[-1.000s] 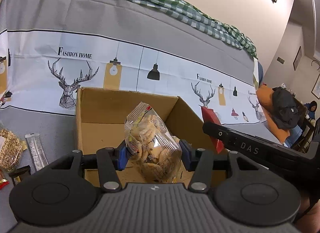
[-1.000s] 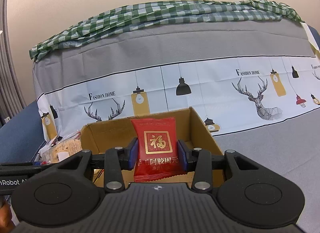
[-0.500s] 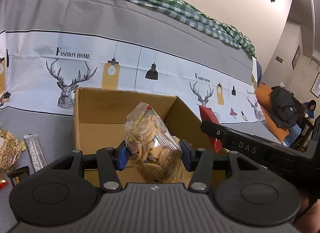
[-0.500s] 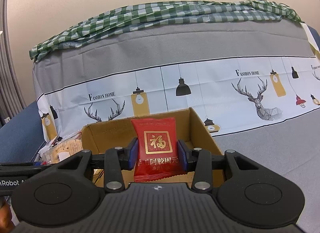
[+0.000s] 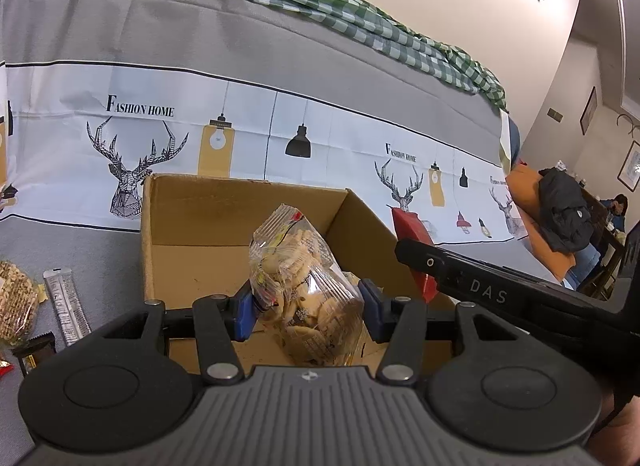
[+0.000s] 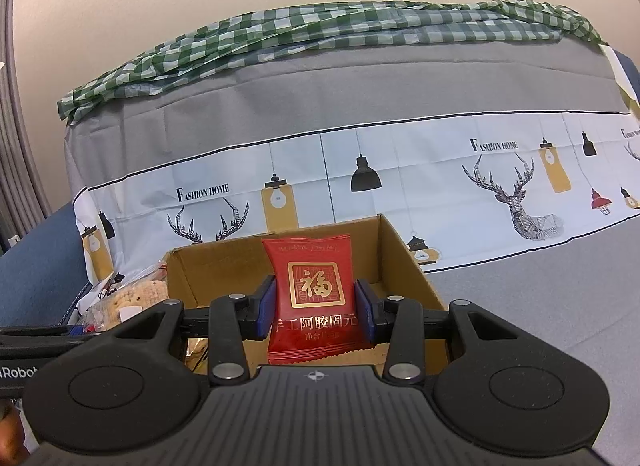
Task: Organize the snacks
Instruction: 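Open the left tool over the box while the right tool releases the red packet into it, then move both open tools back to the snack pile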
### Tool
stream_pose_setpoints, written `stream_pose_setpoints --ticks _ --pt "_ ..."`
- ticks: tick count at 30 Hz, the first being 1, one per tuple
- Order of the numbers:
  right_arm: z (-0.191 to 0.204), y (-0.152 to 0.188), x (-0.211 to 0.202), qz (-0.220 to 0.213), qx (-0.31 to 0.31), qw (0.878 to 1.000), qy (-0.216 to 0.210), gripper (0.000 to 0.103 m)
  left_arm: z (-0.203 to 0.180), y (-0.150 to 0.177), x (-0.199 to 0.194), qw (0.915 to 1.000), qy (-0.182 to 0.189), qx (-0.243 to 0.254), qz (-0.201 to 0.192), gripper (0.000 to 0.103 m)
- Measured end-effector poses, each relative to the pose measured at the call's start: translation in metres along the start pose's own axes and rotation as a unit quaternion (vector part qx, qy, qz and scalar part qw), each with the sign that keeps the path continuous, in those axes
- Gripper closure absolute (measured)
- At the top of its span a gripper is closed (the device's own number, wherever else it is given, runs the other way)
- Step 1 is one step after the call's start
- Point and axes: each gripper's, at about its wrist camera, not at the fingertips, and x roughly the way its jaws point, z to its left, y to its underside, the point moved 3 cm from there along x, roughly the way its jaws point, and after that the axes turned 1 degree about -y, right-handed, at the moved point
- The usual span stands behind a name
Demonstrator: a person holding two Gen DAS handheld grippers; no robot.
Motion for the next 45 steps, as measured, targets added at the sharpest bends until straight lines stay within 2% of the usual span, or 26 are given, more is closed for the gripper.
stream_pose_setpoints --ticks 19,21,22,23,27,33,37,40,45 --pt "0.000 0.000 0.000 -0.005 0.002 1.000 0.004 0.060 -0.004 0.001 0.005 0.9998 0.012 0.014 0.003 0.045" --pt "-0.001 0.001 0.000 -0.004 0.004 1.000 0.004 0.060 -0.006 0.002 0.007 0.9996 0.022 0.016 0.010 0.040" --pt "-0.001 0.001 0.000 -0.003 0.006 1.000 0.005 0.059 -0.006 0.003 0.007 0.9994 0.025 0.017 0.014 0.030" --pt "-0.002 0.001 0.001 -0.002 0.007 1.000 0.005 0.057 -0.008 0.004 0.008 0.9994 0.025 0.019 0.016 0.027" --pt "-0.006 0.001 0.003 0.002 0.022 1.000 0.015 0.054 -0.007 0.004 0.006 0.9996 0.018 0.020 0.006 0.028" --pt "-0.008 0.003 0.006 0.007 0.039 0.999 0.020 0.049 0.006 0.001 0.000 0.9999 0.013 -0.007 -0.005 0.036" --pt "0.002 0.003 0.007 0.006 0.039 0.999 0.015 0.048 0.011 0.001 -0.008 0.9998 0.012 -0.007 -0.014 0.050" --pt "0.013 0.004 0.008 0.004 0.032 0.999 0.009 0.048 0.014 0.002 -0.017 0.9997 0.008 0.002 -0.022 0.051" --pt "0.035 0.009 0.011 0.007 0.020 1.000 -0.006 0.048 0.025 -0.004 -0.040 0.9994 0.026 0.007 -0.020 0.052"
